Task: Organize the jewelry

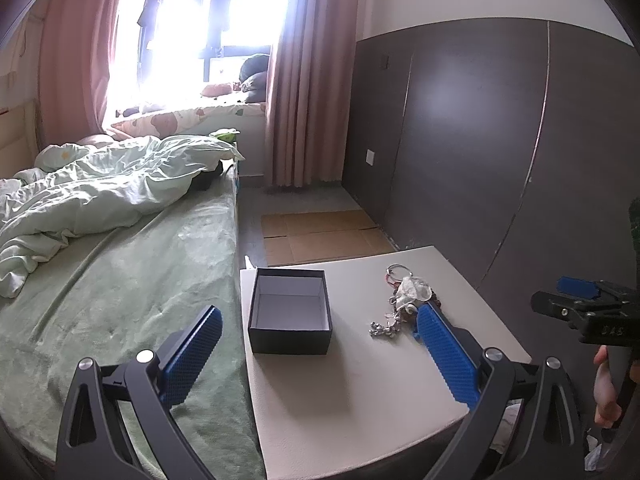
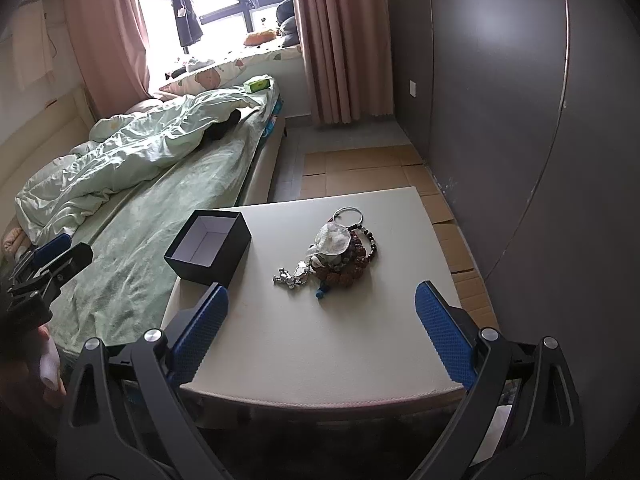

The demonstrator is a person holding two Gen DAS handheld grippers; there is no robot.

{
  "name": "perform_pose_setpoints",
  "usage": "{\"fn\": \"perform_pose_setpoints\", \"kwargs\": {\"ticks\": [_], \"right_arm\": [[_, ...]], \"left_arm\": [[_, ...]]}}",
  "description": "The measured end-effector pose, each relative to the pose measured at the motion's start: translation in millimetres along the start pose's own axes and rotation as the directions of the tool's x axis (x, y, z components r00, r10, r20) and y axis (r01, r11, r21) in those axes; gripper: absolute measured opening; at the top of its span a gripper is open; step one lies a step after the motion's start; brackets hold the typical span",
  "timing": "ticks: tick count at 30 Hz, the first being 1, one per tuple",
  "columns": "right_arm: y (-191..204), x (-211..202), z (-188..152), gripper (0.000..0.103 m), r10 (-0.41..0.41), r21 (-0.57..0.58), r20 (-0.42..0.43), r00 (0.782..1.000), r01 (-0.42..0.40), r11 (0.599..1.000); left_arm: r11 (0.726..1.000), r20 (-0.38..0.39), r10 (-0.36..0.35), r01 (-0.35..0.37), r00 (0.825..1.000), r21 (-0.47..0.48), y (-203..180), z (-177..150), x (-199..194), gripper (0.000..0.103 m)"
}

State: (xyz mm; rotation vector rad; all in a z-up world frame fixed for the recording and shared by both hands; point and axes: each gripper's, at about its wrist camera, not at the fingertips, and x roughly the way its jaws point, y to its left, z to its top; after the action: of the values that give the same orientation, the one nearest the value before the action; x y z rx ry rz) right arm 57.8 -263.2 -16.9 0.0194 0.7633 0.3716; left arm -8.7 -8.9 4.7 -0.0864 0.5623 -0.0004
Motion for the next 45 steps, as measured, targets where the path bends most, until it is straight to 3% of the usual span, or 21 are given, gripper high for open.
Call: {"fn": "perform_pose_setpoints", "kwargs": {"ticks": [45], "right_arm": [[-3.2,6.1,8.1,0.094,-0.015,0.013,0.011,1.0,0.015,1.0]], "left_arm": [[0.997,-0.005,-0.052,0.052,0.999,-0.057,11.8,6.1,13.3,0.095]]}}
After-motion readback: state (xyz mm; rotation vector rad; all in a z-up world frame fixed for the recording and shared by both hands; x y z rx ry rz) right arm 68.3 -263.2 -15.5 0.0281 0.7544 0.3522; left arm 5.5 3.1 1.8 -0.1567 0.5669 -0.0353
